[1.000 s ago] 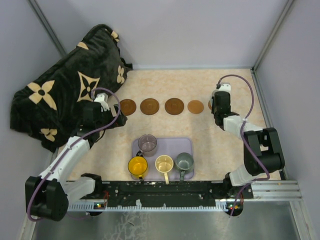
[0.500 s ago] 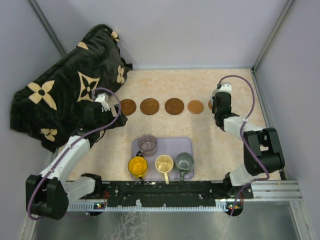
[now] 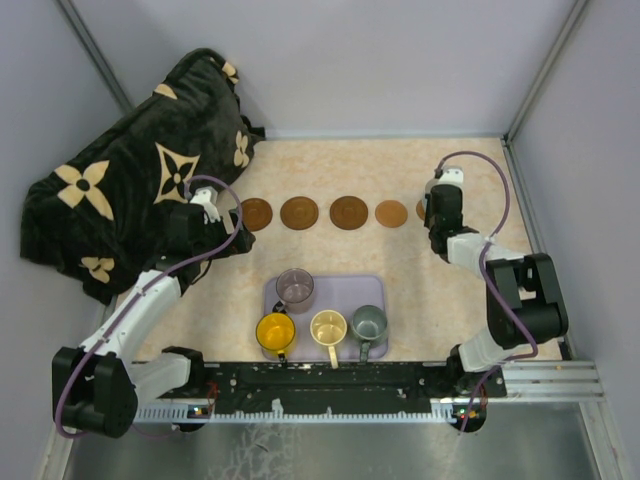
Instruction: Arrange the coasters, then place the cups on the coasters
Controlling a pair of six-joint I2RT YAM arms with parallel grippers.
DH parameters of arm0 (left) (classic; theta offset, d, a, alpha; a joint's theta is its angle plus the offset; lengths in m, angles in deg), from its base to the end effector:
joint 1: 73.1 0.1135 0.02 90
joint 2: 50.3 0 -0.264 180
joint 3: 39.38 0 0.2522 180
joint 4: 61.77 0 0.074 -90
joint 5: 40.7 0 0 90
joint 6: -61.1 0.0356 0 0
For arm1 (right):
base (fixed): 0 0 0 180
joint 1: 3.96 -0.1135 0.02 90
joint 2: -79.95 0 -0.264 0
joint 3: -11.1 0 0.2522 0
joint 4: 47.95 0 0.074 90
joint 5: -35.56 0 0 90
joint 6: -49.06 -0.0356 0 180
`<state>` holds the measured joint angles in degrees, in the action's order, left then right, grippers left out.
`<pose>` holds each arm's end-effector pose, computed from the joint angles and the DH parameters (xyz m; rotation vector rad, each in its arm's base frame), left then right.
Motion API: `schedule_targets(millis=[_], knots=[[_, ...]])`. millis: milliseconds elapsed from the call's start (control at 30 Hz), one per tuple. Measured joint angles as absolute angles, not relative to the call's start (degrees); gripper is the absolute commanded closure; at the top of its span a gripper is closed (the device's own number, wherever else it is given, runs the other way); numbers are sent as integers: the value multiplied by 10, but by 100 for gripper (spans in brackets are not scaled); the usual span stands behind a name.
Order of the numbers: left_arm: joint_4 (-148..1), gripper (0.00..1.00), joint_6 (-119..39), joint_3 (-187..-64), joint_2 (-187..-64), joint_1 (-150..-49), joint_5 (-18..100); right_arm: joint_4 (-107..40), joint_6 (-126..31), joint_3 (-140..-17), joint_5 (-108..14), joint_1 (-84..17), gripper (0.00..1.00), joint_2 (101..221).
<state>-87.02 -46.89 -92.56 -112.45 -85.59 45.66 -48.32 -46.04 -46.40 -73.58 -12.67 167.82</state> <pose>0.2303 -0.0533 0.2460 -0.0683 2.1897 -0.3719 0.3191 0.0371 0.1960 0.1355 2.0645 -0.2017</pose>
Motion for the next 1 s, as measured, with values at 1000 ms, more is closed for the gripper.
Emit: schedule_targets(millis=[1000], knots=[[-866, 0, -466, -926, -1133, -856, 456, -521, -461, -452, -724, -124, 100, 1694]])
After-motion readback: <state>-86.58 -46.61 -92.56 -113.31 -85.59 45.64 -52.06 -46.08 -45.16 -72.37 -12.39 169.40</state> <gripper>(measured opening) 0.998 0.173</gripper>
